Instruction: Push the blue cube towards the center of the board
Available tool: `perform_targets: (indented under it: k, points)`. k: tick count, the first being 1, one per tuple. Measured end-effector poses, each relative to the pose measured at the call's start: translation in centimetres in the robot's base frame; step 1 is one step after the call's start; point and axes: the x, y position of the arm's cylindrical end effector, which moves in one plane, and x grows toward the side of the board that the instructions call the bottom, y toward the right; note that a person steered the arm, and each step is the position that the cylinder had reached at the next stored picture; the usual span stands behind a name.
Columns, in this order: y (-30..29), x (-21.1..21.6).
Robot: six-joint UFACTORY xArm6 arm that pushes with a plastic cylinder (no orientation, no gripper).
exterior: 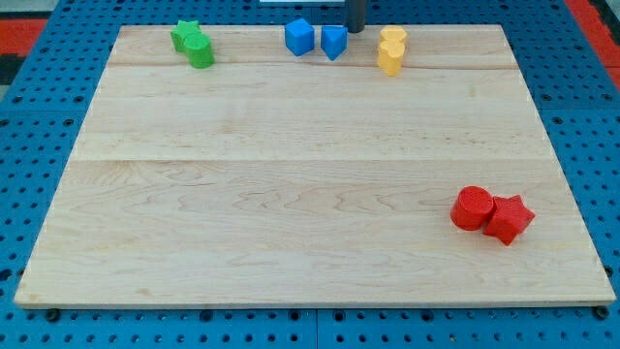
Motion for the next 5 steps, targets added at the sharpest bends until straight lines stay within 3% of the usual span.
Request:
perform_targets:
  k: [5]
  points:
    - [-9.9,0.0]
